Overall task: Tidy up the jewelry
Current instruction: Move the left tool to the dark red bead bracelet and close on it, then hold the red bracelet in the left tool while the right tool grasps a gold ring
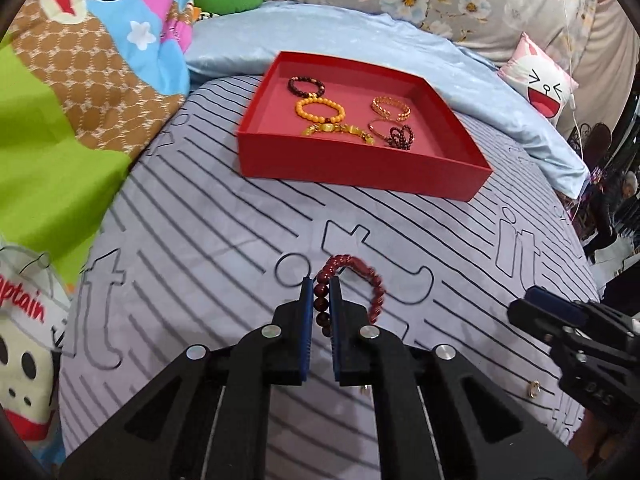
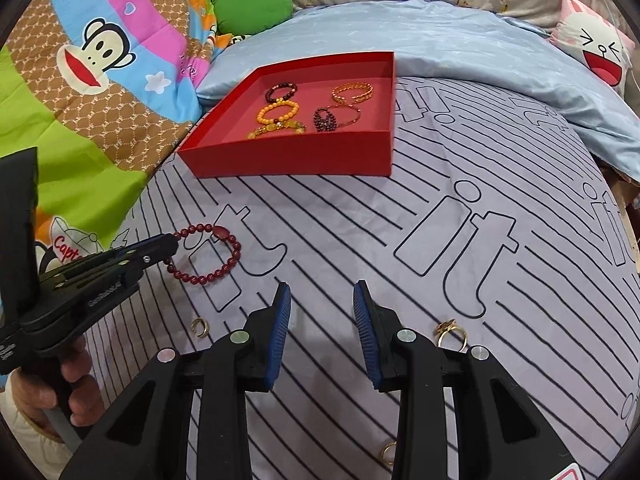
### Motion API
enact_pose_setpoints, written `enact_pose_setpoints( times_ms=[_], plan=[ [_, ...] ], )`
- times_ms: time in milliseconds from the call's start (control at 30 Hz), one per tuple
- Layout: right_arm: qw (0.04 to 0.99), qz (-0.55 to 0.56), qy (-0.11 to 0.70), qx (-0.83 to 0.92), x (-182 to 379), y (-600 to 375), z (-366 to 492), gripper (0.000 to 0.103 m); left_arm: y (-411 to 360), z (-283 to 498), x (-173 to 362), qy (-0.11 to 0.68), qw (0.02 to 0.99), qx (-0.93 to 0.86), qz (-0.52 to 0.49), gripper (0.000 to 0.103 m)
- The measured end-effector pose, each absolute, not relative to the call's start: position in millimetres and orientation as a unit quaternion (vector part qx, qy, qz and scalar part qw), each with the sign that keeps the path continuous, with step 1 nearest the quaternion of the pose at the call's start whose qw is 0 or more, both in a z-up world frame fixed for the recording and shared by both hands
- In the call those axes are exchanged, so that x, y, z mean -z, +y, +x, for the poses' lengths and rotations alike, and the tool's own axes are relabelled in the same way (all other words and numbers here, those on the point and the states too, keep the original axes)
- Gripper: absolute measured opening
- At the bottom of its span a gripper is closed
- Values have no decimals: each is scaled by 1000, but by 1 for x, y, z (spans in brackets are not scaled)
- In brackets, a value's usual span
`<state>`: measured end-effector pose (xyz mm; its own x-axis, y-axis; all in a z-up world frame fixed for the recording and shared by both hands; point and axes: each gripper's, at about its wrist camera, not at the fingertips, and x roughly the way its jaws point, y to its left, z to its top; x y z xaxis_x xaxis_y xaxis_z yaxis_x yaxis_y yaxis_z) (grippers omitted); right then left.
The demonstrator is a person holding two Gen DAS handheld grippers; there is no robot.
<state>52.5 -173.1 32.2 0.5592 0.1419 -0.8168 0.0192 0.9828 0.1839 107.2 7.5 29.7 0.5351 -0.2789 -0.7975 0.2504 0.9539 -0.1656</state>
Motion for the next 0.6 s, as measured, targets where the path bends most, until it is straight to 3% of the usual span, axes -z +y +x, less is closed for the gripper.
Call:
enact_pose_setpoints(
  times_ms=[600],
  plan=[
    [878,68,471,-52,-31,-145,28,32,52,56,-20,479,868,124,-29,7]
  ],
)
